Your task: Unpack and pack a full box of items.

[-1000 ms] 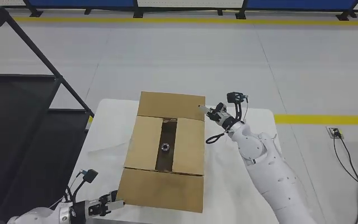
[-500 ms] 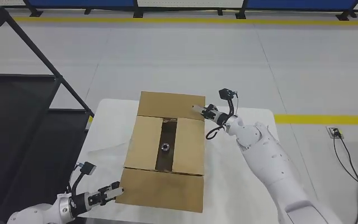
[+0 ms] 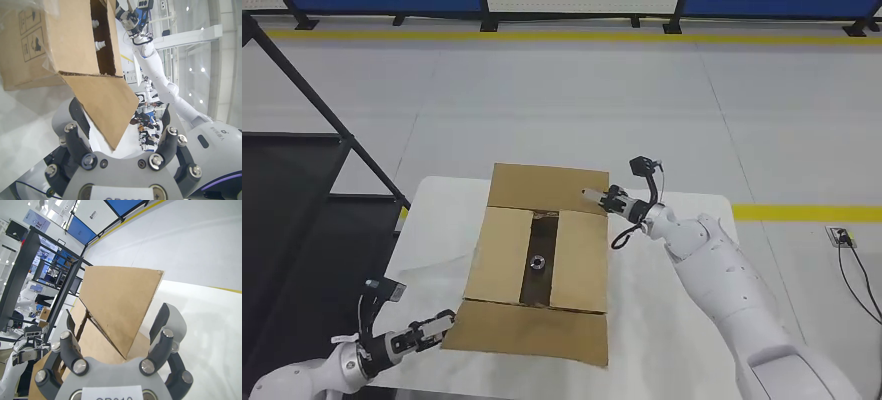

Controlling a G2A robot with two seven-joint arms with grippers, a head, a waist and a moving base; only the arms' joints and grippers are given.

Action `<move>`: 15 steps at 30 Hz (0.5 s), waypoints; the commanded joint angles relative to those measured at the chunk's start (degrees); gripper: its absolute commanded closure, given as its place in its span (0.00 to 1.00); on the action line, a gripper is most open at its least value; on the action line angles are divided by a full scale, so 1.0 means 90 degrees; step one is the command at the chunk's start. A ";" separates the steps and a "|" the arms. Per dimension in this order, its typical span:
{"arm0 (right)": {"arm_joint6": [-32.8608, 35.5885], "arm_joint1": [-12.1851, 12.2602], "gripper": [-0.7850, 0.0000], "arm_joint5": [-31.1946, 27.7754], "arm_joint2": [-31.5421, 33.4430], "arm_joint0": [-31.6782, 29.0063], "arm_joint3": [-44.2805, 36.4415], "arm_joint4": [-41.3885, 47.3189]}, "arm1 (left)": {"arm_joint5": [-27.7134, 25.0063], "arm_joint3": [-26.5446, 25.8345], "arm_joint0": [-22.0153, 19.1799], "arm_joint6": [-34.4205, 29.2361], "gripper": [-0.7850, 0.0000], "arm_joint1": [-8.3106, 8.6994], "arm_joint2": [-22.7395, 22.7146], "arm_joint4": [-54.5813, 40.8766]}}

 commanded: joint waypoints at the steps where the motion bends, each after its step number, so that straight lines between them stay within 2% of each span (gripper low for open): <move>1: 0.0013 0.0019 0.00 -0.0147 0.0016 -0.0006 -0.0002 -0.0004 | 0.0037 -0.0032 -0.0002 0.0202 0.00 0.0001 -0.0042 -0.0075; 6: 0.0121 0.0054 0.00 -0.0367 0.0047 -0.0005 -0.0060 0.0016 | -0.0092 -0.0308 0.0125 0.0763 0.00 -0.0015 -0.0029 -0.0056; 11: 0.0395 0.0098 0.00 -0.0873 0.0141 -0.0057 -0.0210 0.0307 | -0.0058 -0.0650 0.0189 0.1398 0.00 -0.0034 0.0045 0.0152; 15: 0.0531 0.0138 0.00 -0.0916 0.0201 -0.0047 -0.0327 0.0416 | 0.0013 -0.0890 0.0229 0.2072 0.00 -0.0065 0.0169 0.0390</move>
